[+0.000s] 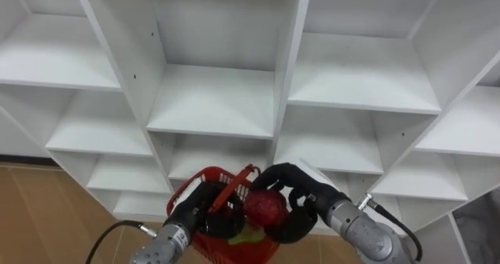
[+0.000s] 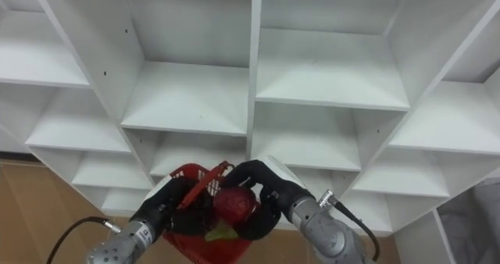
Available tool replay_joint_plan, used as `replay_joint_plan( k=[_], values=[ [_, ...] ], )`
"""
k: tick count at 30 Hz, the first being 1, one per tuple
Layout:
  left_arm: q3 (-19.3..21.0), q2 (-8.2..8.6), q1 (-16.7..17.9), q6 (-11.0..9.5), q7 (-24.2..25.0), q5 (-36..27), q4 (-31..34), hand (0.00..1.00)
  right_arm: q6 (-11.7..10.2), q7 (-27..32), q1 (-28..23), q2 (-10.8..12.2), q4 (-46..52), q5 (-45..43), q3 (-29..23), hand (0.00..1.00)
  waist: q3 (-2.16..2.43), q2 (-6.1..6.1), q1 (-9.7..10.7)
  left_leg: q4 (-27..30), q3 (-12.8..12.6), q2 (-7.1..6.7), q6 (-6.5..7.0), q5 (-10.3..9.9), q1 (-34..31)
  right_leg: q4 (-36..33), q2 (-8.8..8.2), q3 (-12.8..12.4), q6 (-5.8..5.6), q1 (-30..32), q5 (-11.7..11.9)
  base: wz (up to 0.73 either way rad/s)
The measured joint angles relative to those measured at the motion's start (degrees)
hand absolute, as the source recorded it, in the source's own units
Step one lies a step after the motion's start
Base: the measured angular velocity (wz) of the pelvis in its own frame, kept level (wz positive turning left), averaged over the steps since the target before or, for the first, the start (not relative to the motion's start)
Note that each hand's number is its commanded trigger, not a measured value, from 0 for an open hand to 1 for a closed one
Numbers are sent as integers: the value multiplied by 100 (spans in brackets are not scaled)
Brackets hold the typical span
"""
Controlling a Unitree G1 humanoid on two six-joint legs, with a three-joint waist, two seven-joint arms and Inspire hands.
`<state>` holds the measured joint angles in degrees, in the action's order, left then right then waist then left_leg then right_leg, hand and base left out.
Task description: Collect fruits from the closet
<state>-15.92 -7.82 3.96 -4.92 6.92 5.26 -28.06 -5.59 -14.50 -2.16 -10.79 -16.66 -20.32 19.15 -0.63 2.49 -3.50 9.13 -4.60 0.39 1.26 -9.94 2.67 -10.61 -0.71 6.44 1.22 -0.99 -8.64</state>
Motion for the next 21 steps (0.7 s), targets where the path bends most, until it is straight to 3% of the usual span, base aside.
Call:
replay_joint_plan(
  k=[13, 21],
  values=[
    [-19, -10, 0, 38, -12, 10, 67, 100, 18, 105, -11, 127, -82, -35, 70, 100, 3, -3, 30, 5, 7, 0, -1, -1, -46, 10, -14, 8, 1, 29, 0, 0],
    [-231, -237, 0, 40, 7, 13, 67, 100, -27, 141, 2, 133, -307, 27, 208, 100, 1, -1, 140, 21, 26, -11, 0, -1, -75, 15, -9, 22, 1, 30, 1, 0]
  ],
)
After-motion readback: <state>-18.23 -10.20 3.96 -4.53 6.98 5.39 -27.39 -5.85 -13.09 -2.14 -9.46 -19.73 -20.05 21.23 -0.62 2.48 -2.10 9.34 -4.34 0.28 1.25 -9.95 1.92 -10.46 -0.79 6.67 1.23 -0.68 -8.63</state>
